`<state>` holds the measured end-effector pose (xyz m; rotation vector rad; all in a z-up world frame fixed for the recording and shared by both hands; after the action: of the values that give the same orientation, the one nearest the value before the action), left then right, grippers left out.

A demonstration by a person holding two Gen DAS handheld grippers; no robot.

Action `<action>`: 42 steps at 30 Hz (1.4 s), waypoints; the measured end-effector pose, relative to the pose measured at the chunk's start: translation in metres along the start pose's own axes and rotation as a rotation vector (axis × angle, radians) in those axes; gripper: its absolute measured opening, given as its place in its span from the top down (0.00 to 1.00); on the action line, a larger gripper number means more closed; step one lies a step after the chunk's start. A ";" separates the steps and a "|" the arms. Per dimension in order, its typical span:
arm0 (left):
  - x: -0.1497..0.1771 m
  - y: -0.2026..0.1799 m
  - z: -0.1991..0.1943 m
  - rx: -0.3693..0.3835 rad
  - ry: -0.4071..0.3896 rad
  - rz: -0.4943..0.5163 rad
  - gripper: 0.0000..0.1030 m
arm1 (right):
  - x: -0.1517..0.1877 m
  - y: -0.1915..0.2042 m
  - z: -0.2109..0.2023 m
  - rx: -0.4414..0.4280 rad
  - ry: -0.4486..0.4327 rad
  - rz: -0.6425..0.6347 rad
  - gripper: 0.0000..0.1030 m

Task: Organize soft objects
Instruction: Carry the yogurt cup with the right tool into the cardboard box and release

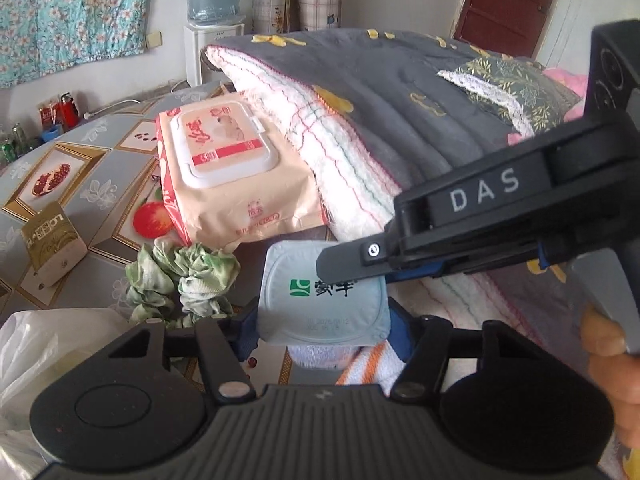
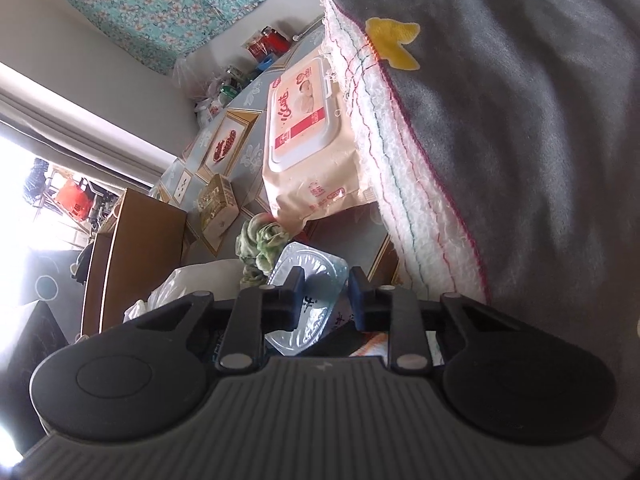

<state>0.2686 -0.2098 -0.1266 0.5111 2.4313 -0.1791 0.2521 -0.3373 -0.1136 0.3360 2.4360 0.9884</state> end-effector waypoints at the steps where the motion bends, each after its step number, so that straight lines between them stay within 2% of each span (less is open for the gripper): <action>1: -0.001 0.000 -0.004 0.000 -0.009 -0.003 0.38 | 0.001 0.003 -0.003 -0.002 -0.004 -0.005 0.78; 6: -0.011 0.001 -0.044 -0.015 -0.103 -0.009 0.38 | 0.003 0.035 -0.031 -0.026 -0.055 -0.058 0.78; 13: -0.018 0.017 -0.124 -0.078 -0.246 -0.043 0.38 | 0.011 0.110 -0.068 -0.093 -0.108 -0.173 0.78; 18: -0.007 0.056 -0.179 -0.146 -0.309 -0.106 0.38 | 0.024 0.179 -0.066 -0.158 -0.079 -0.268 0.78; 22: 0.018 0.109 -0.218 -0.225 -0.322 -0.173 0.38 | 0.045 0.243 -0.033 -0.226 0.002 -0.340 0.77; 27: 0.060 0.186 -0.253 -0.369 -0.273 -0.257 0.38 | 0.081 0.320 0.044 -0.308 0.165 -0.389 0.77; 30: 0.087 0.237 -0.261 -0.435 -0.199 -0.316 0.38 | 0.105 0.357 0.101 -0.347 0.286 -0.368 0.76; 33: 0.112 0.287 -0.259 -0.468 -0.113 -0.384 0.38 | 0.128 0.383 0.159 -0.361 0.404 -0.338 0.76; 37: 0.140 0.341 -0.245 -0.478 -0.010 -0.462 0.38 | 0.156 0.400 0.224 -0.353 0.524 -0.284 0.76; 42: 0.161 0.372 -0.234 -0.514 0.048 -0.476 0.38 | 0.174 0.396 0.270 -0.364 0.593 -0.194 0.76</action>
<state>0.1703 0.2405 -0.0424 -0.2956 2.4774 0.2613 0.2620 0.1699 -0.0622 -0.3641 2.6339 1.5766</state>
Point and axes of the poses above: each gripper's, at about its wrist camera, not at the fingertips, and z roughly the way its jaws point, y to its left, x to its underside, the point moved 3 cm from there along z, roughly the way its jaws point, and after that the axes turned 8 degrees about -x, right-handed, at the moved point
